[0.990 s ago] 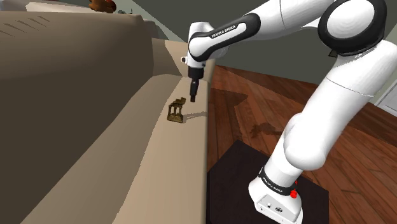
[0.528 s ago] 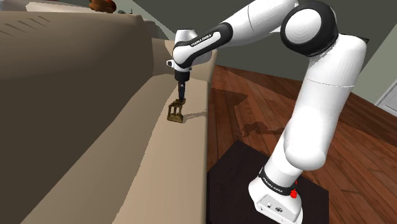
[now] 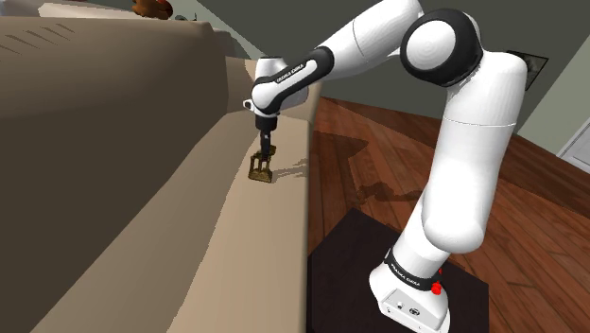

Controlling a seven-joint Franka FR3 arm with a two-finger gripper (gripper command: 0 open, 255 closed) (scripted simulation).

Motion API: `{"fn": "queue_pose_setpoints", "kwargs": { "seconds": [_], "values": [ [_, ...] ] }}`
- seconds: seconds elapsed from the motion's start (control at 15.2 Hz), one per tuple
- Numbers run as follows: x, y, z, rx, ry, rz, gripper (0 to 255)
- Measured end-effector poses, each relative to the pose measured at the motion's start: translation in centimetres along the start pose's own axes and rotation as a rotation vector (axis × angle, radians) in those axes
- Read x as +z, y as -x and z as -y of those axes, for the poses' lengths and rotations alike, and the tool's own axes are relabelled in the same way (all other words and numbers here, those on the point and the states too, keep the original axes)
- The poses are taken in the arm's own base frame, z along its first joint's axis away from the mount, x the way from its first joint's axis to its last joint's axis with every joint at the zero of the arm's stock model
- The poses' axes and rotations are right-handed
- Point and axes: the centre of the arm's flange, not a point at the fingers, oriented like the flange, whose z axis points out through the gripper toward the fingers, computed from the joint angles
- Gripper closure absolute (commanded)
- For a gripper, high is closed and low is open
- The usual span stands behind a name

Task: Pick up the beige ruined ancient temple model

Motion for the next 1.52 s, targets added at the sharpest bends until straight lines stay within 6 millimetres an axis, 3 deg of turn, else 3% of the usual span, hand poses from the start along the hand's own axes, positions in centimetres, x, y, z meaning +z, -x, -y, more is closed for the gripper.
{"fn": "queue_pose_setpoints", "kwargs": {
  "seconds": [0.07,0.79,1.52],
  "values": [
    [0.2,0.0,0.0,0.000,0.000,0.000,255],
    [0.1,0.0,0.0,-0.001,0.001,-0.001,255],
    [-5.3,0.3,-0.1,0.000,0.000,0.000,255]
  ]
}}
